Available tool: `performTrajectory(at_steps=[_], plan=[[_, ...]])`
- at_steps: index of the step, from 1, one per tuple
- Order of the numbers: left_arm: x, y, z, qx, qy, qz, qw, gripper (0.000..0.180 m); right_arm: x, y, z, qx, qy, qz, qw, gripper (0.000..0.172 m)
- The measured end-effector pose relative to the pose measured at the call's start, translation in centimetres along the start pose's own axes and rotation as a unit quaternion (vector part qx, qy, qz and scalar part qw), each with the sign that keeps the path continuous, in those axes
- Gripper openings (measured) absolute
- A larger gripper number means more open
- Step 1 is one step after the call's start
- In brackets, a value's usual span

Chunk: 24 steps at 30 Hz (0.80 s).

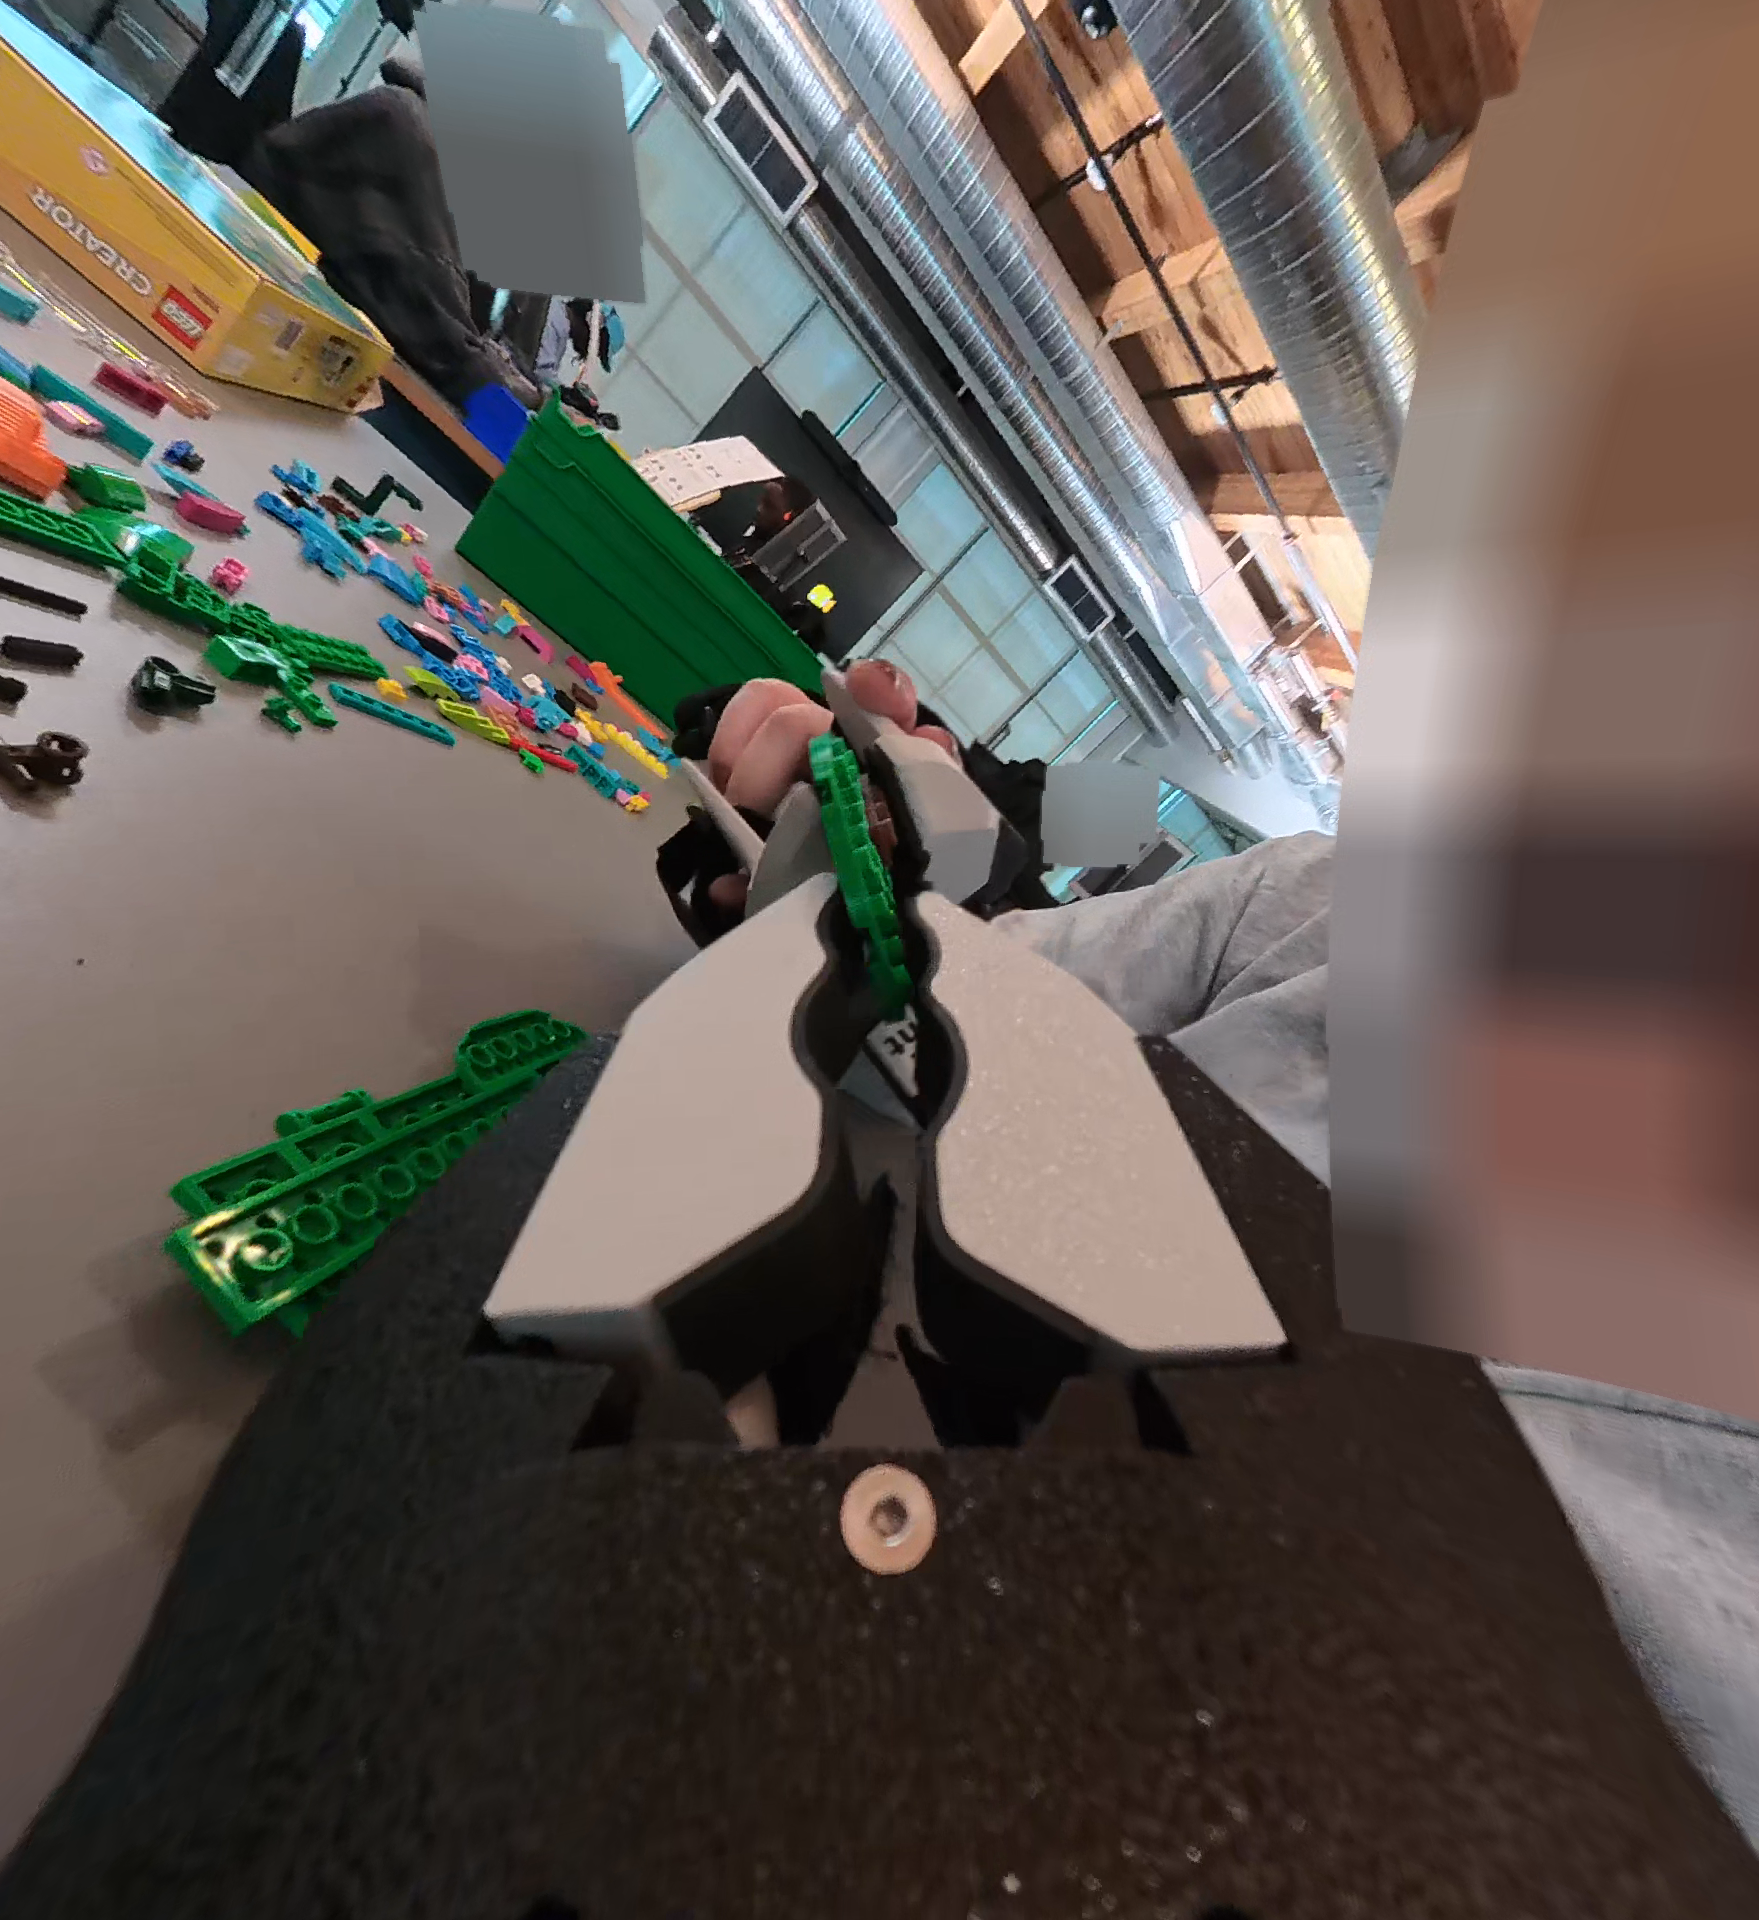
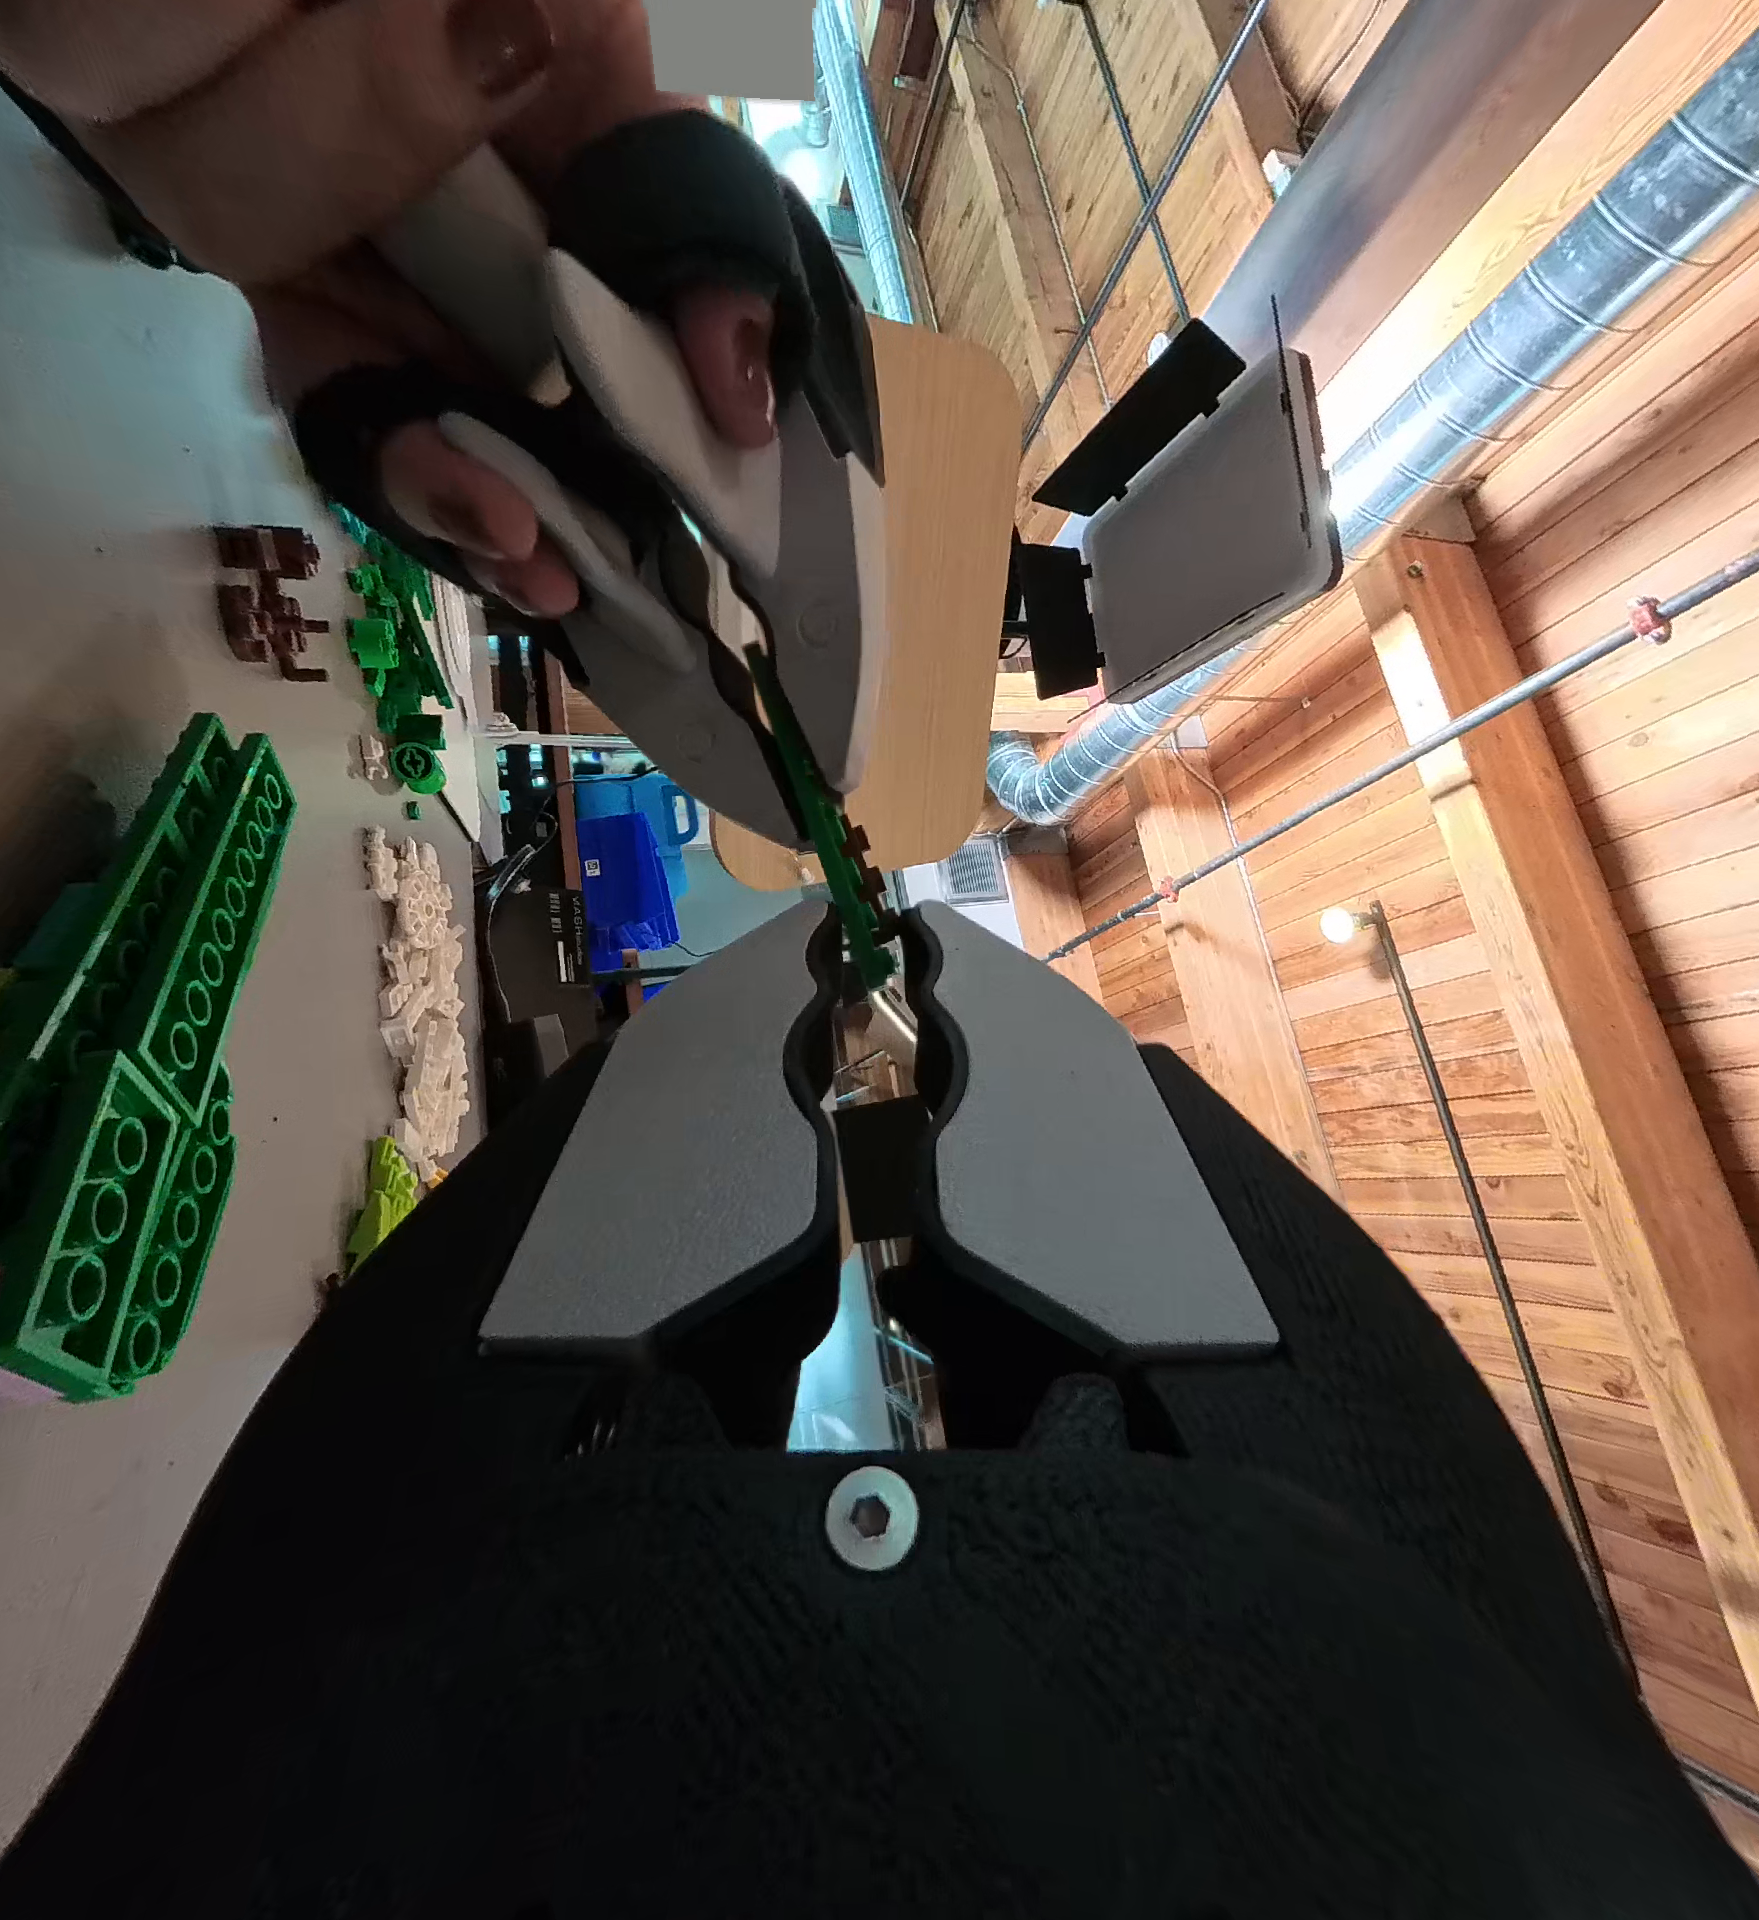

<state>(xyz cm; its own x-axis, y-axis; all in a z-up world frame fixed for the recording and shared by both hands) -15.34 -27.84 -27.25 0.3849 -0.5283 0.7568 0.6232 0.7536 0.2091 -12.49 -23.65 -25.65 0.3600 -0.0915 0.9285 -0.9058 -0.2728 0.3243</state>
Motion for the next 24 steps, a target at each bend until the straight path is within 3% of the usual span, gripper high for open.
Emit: performTrajectory(at_steps=[1,5,11,17,19,24], plan=[[-0.1,0.0,0.0,0.001,0.013,0.01,1.0,0.006,0.0,0.0,-0.1,-0.003,0.003,0.0,1.0,0.011],[-0.4,-0.3,0.6,0.014,0.091,0.064,0.994,0.005,-0.3,0.2,-0.9,-0.02,0.023,0.015,0.999,0.014],[-1.8,-0.6,0.8,-0.001,0.207,0.186,0.961,0.005,-2.4,0.5,-1.5,-0.034,0.105,0.089,0.99,0.031],[-2.0,0.1,0.2,-0.028,0.265,0.223,0.938,0.005,-2.7,0.8,-1.4,-0.047,0.18,0.115,0.976,0.036],[-2.1,0.1,0.2,-0.033,0.263,0.226,0.937,0.005,-2.6,0.9,-1.6,-0.057,0.174,0.105,0.978,0.027],[-2.5,-0.1,-0.2,-0.063,0.29,0.249,0.922,0.006,-2.8,0.9,-1.6,-0.058,0.089,0.099,0.989,0.025]])
Point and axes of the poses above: each gripper's, where its closed fingertips meet, y out along the fingers, z out of its top, x = y × z across the jaws, the point moved 3 cm from there along -y, back along the fingers, and after that the axes turned 5 degrees about -y, right-handed, at the moved point
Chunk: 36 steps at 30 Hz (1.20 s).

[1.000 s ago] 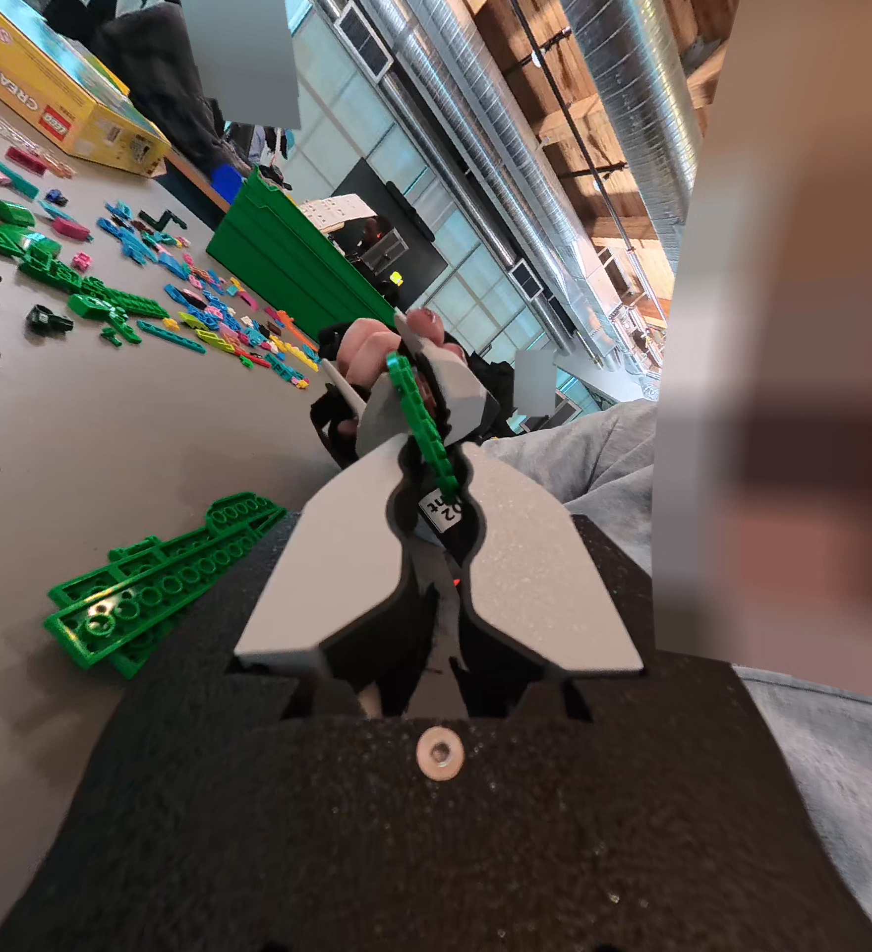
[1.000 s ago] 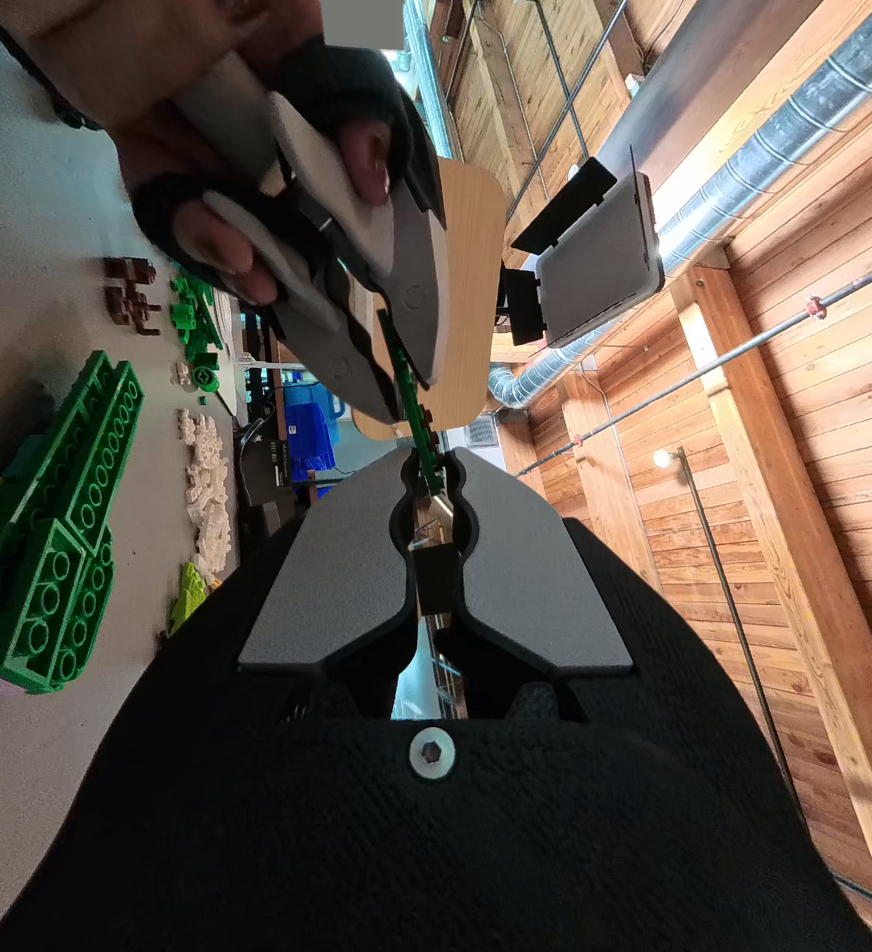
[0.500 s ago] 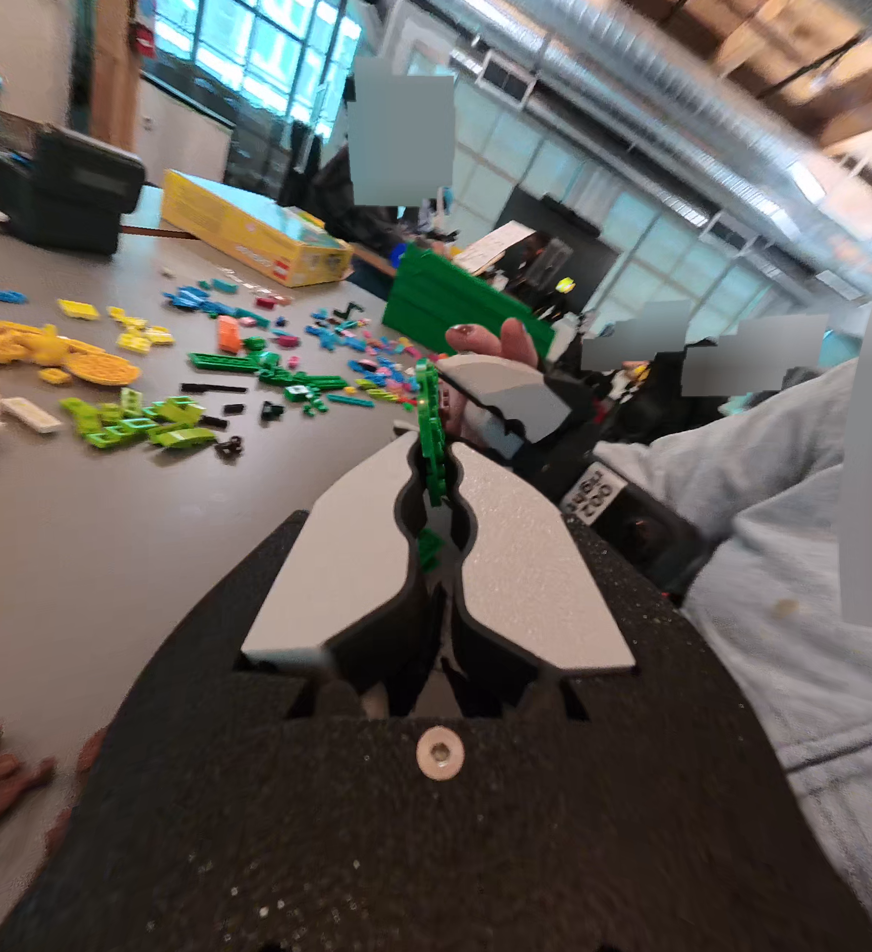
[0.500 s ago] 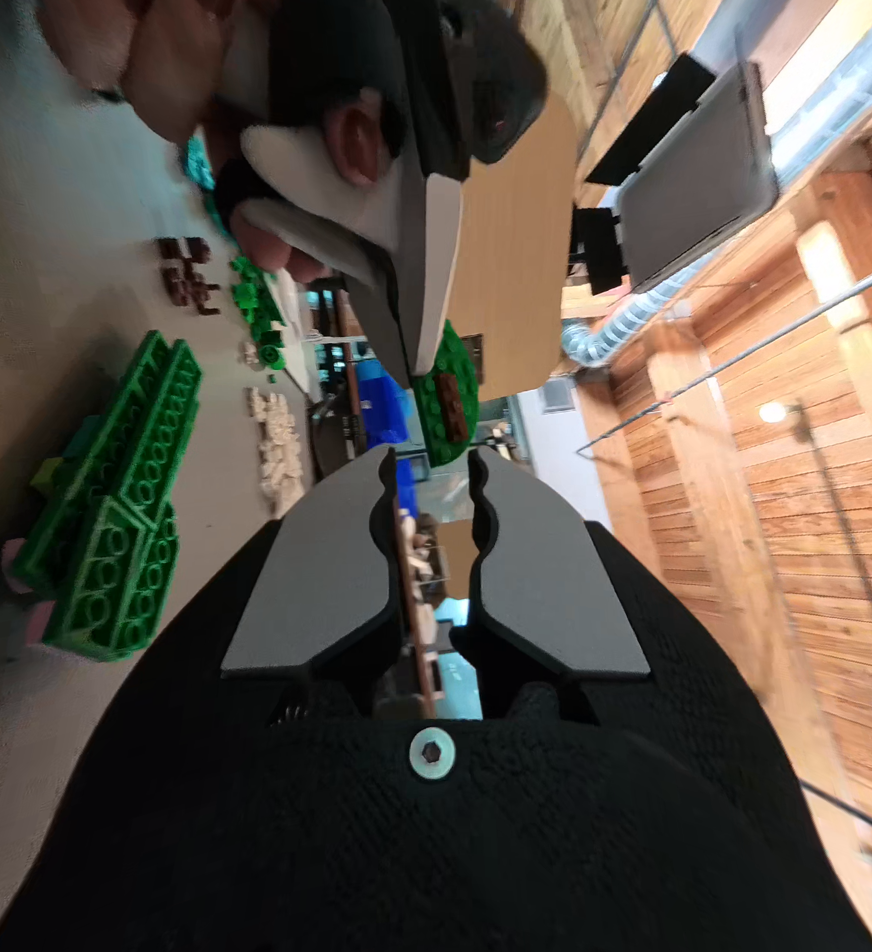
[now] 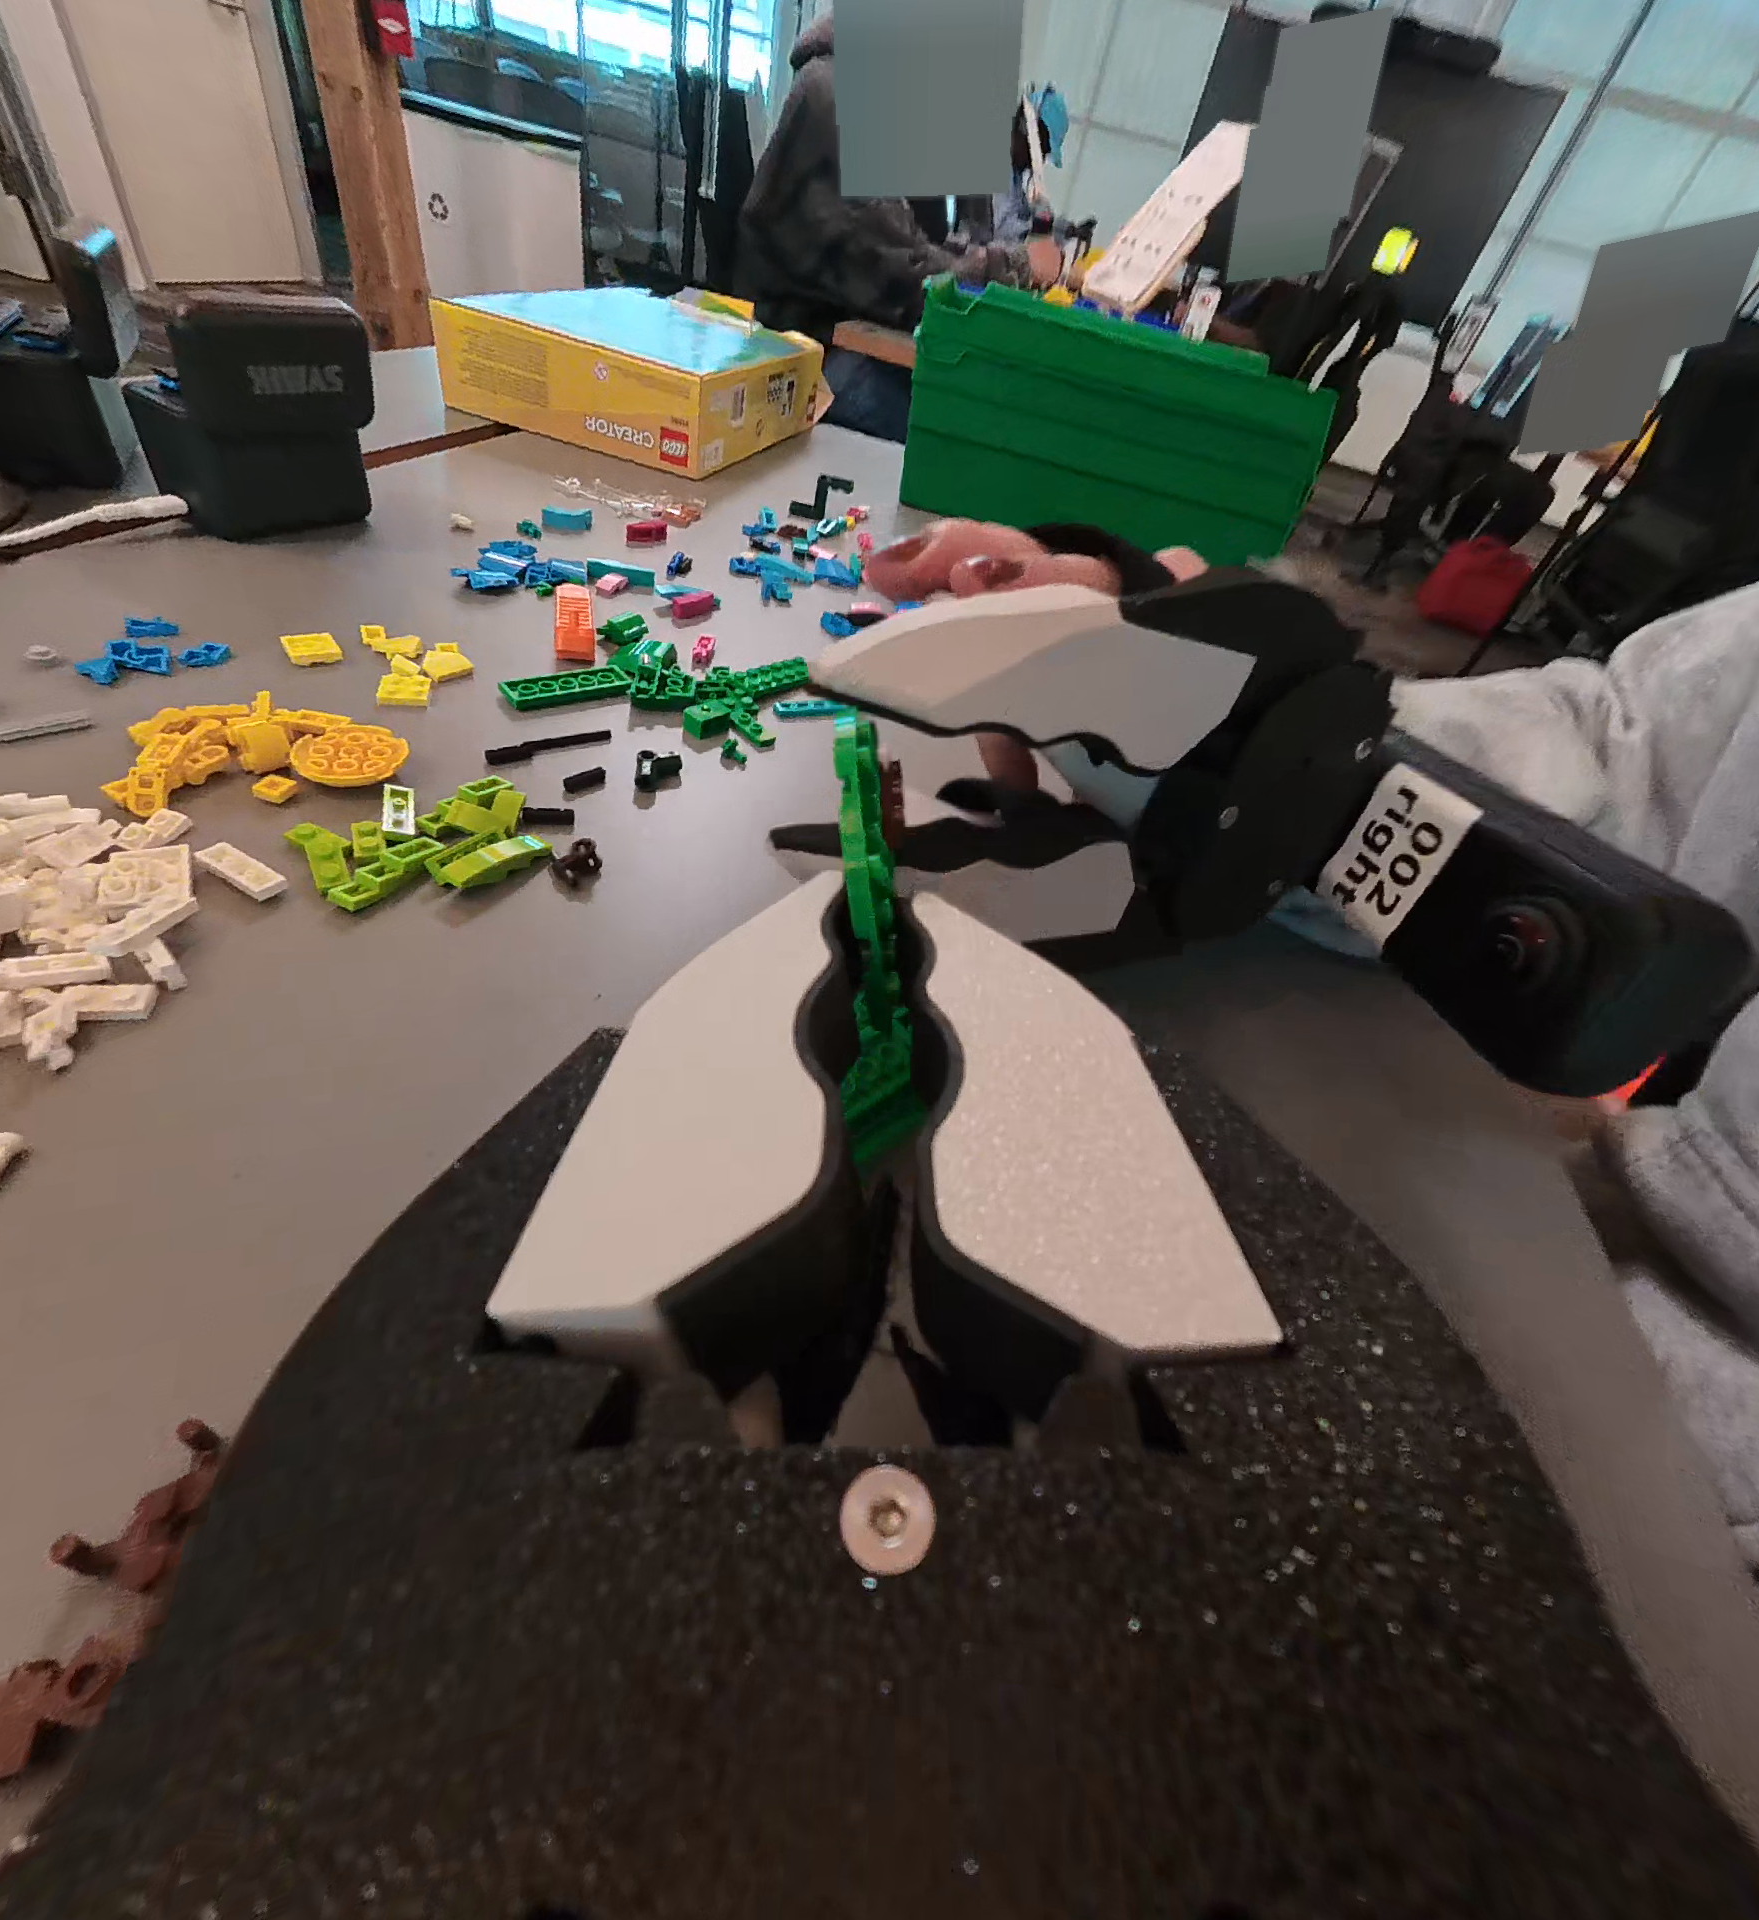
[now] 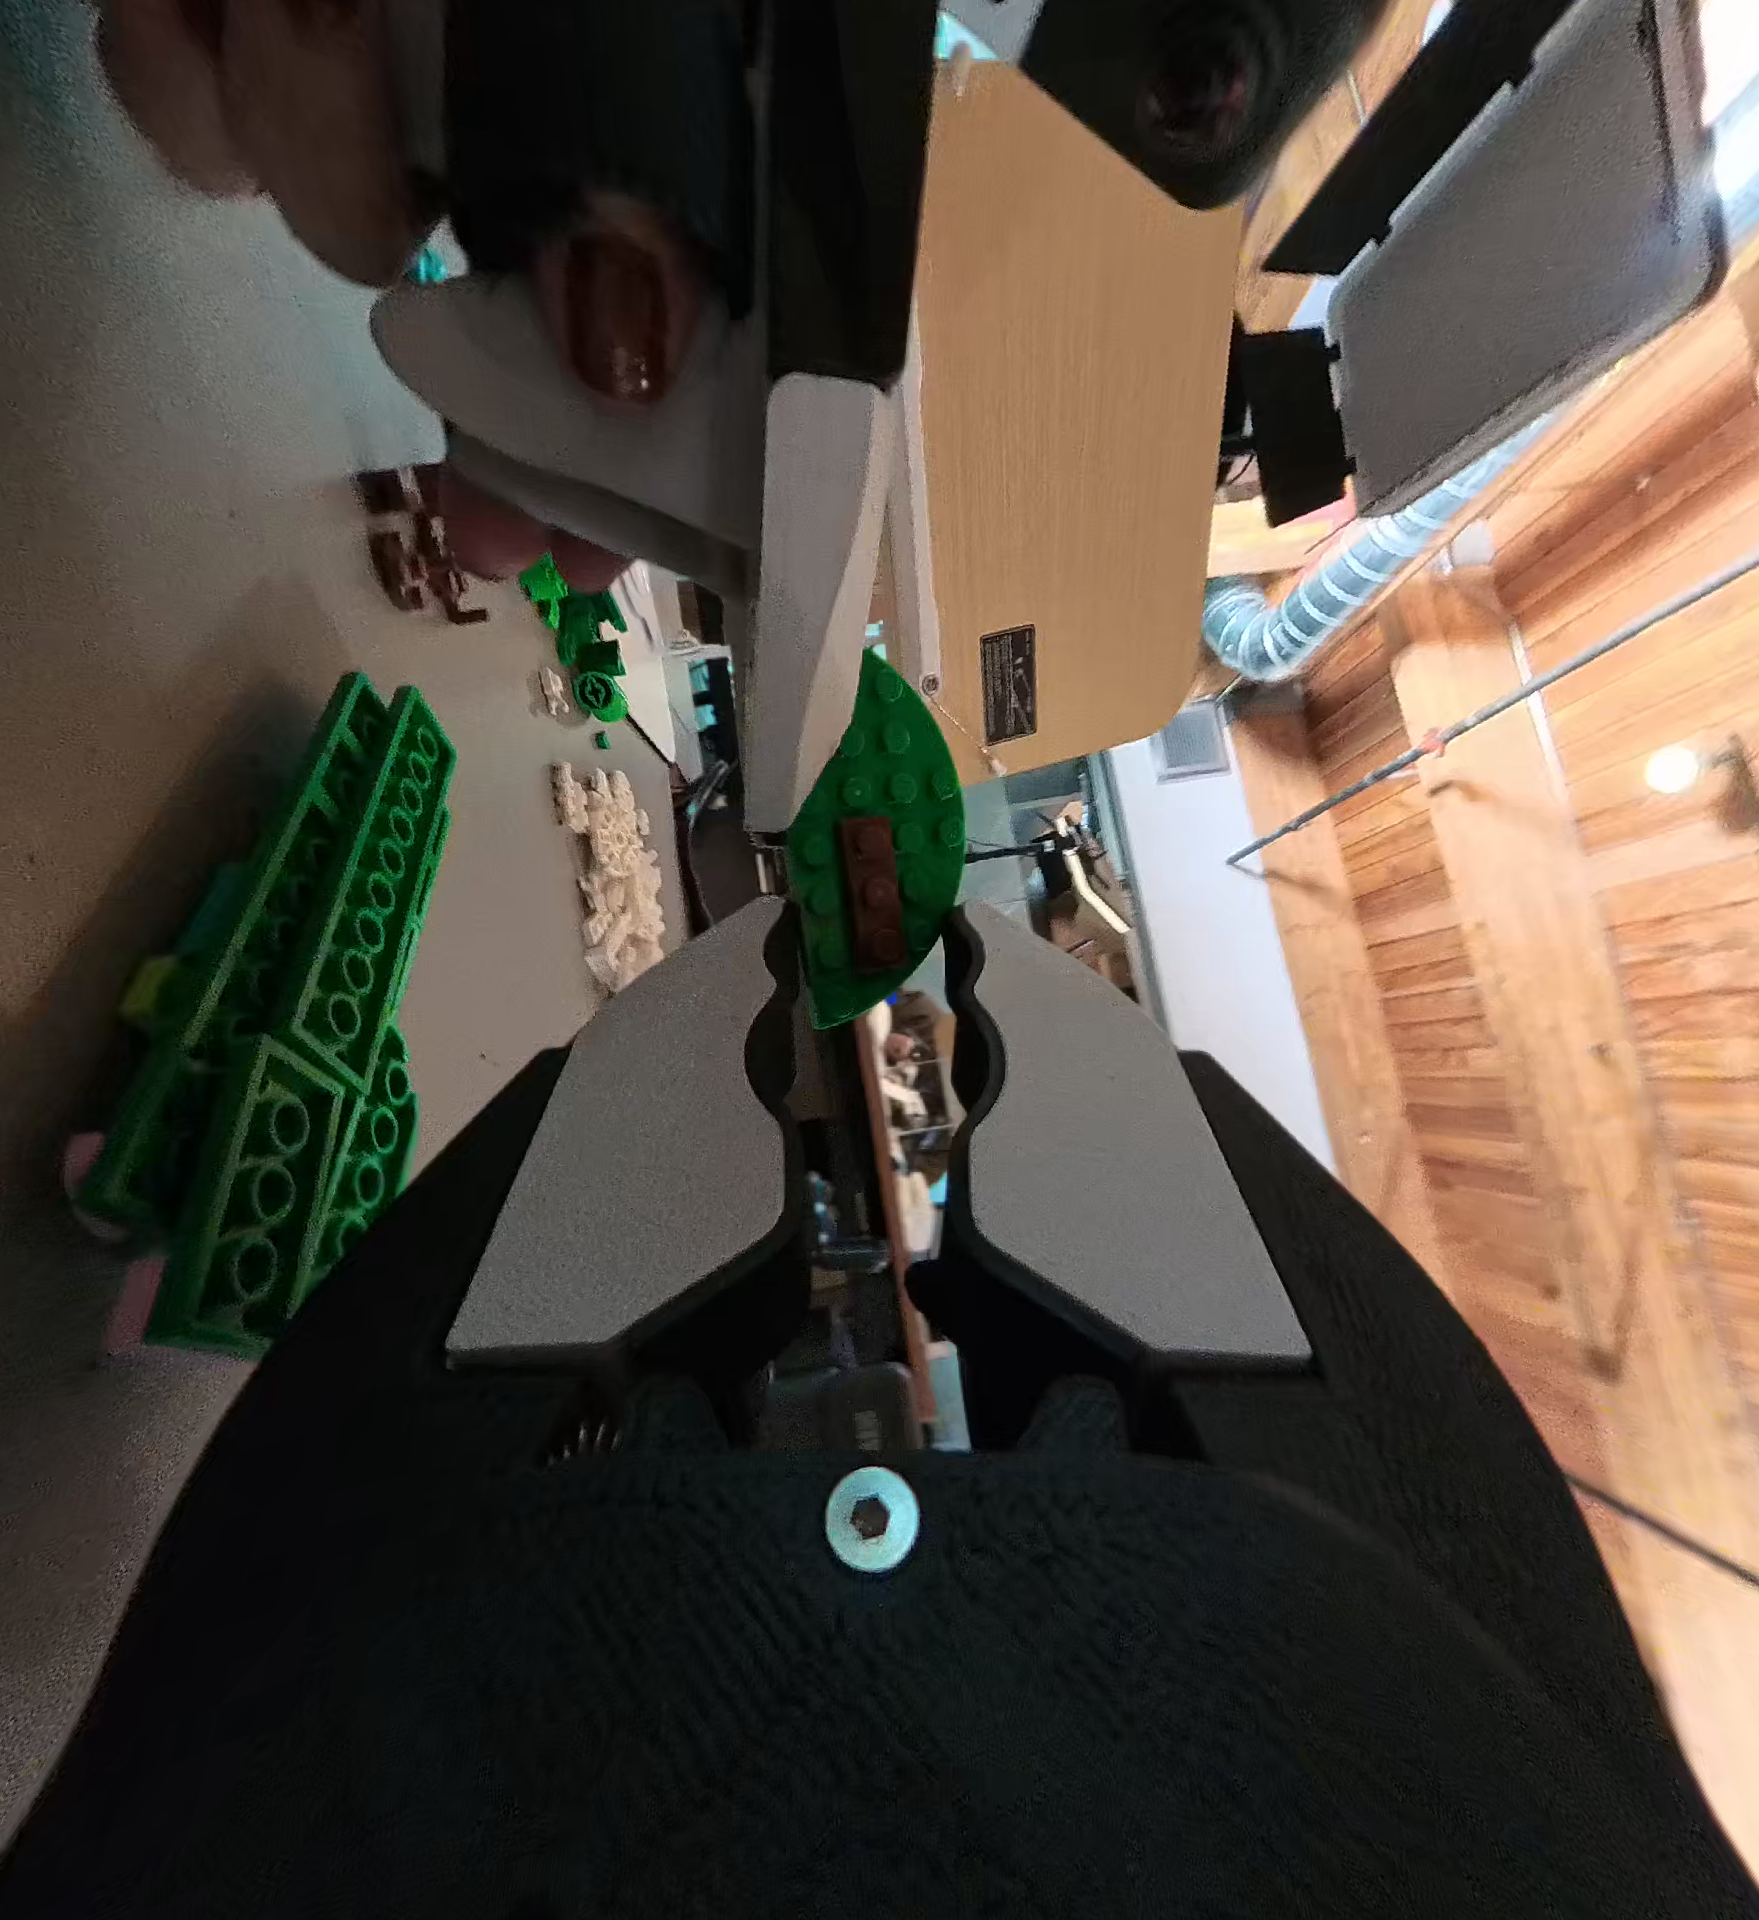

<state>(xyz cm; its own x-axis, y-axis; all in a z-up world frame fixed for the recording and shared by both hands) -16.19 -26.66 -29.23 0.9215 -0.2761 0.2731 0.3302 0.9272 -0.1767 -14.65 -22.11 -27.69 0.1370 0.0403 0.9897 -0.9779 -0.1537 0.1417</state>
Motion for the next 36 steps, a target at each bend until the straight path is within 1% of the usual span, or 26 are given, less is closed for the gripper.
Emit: performTrajectory(at_steps=[4,8,12,17,18,19,20,21,23,25,27,29,31,33,35,36], plan=[[0.1,0.3,-0.6,-0.028,0.046,0.02,0.998,0.006,0.0,-0.2,0.0,0.005,-0.078,-0.01,0.997,0.025],[-0.1,0.4,-0.7,-0.036,0.068,0.046,0.996,0.007,0.1,-0.5,-0.1,0.008,-0.152,-0.02,0.988,0.025],[-0.3,0.4,-1.0,-0.049,0.096,0.06,0.992,0.01,-0.6,-0.7,-0.1,0.023,-0.155,-0.001,0.988,0.025],[0.1,0.5,-1.1,-0.051,0.101,0.049,0.992,0.007,-0.8,-0.7,0.2,0.026,-0.153,0.002,0.988,0.026],[0.0,0.5,-1.0,-0.046,0.089,0.05,0.994,0.007,-0.8,-0.7,0.1,0.023,-0.132,0.007,0.991,0.026],[-0.5,0.4,-0.8,-0.041,0.081,0.065,0.994,0.006,-0.9,-0.7,0.0,0.021,-0.084,0.024,0.996,0.027],[-0.8,0.2,-0.6,-0.033,0.08,0.076,0.993,0.005,-0.8,-0.7,-0.1,0.017,-0.017,0.047,0.999,0.026],[-1.1,0.1,-0.3,-0.019,0.075,0.086,0.993,0.005,-0.7,-0.7,-0.2,0.016,0.053,0.067,0.996,0.027],[-1.4,-0.4,0.5,0.012,0.057,0.095,0.994,0.005,0.0,-0.6,-0.4,0.012,0.183,0.088,0.979,0.028],[-1.6,-1.0,1.4,0.048,0.047,0.107,0.992,0.005,0.4,-0.4,-0.5,0.016,0.307,0.11,0.945,0.027],[-1.8,-1.3,1.9,0.065,0.061,0.126,0.988,0.005,0.5,-0.1,-0.4,0.017,0.428,0.132,0.894,0.026],[-1.6,-1.3,2.1,0.074,0.087,0.142,0.983,0.005,0.4,0.1,-0.3,0.018,0.518,0.15,0.842,0.025],[-1.3,-1.1,2.2,0.078,0.106,0.148,0.98,0.005,0.6,0.2,0.0,0.032,0.605,0.166,0.778,0.025],[-1.1,-0.9,2.0,0.077,0.121,0.151,0.978,0.006,1.0,0.2,0.2,0.059,0.685,0.182,0.703,0.022],[-1.0,-0.7,1.9,0.069,0.139,0.156,0.976,0.005,1.3,0.2,0.1,0.076,0.746,0.196,0.631,0.022],[-0.9,-0.7,1.8,0.067,0.15,0.159,0.973,0.005,1.2,0.2,-0.1,0.079,0.769,0.205,0.601,0.021]])
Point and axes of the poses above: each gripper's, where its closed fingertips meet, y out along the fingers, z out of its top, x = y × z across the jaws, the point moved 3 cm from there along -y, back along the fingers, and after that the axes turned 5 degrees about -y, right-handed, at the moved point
